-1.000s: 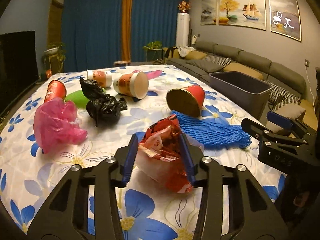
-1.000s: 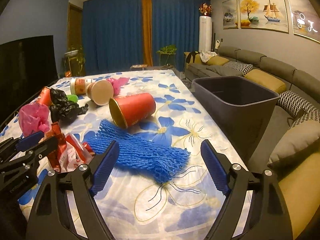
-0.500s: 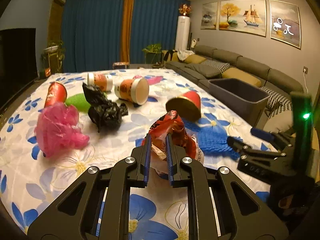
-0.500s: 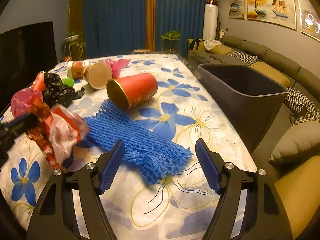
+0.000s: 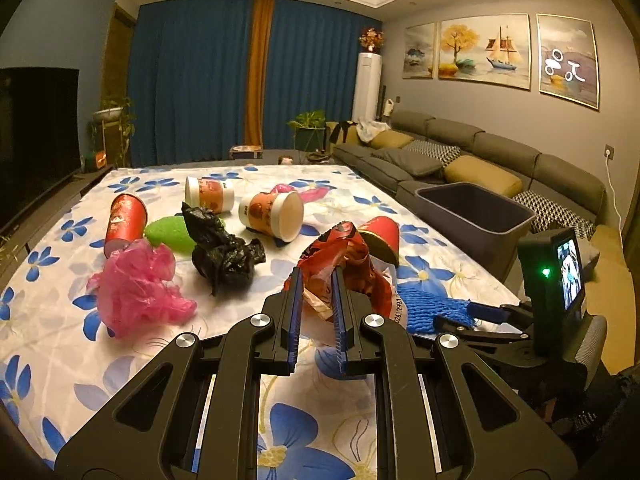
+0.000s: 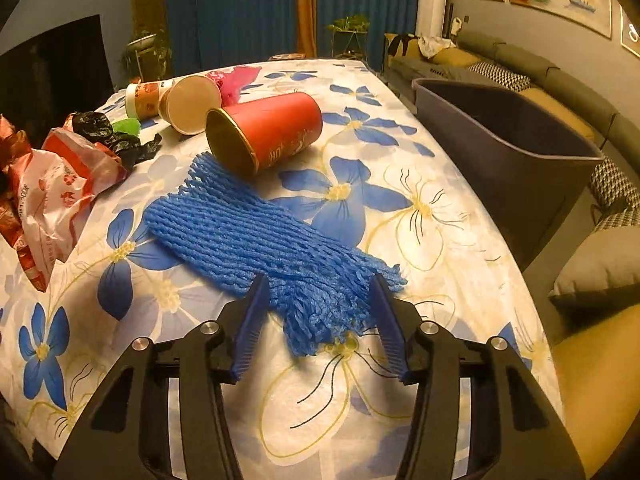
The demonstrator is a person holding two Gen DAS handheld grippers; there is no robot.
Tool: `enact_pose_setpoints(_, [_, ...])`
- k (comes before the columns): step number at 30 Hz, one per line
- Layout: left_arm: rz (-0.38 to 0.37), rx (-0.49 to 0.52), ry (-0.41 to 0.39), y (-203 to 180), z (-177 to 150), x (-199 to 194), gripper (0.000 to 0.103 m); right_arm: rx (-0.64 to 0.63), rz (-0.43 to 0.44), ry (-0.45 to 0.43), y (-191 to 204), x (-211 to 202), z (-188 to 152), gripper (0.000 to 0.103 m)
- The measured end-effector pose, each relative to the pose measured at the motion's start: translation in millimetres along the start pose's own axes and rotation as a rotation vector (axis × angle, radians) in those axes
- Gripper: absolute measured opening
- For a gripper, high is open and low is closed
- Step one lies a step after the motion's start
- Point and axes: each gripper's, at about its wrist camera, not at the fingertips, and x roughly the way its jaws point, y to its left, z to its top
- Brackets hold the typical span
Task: Collect trash
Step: 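Grasp the red snack wrapper with the left tool while the right tool grasps the blue foam net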
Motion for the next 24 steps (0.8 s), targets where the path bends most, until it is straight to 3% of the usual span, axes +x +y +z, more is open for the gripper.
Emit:
enact_pose_setpoints(8, [0.002,-0.001,-0.011,1,3,-4,0.013,-0.044,0.038,-0.015,8,-2,-2,0.012])
enact_pose_setpoints(24, [-0.001,0.014,-0.037,-5,13,-3,0.013,-0.008,0.057,-0.164,-10,-45,7,0.009])
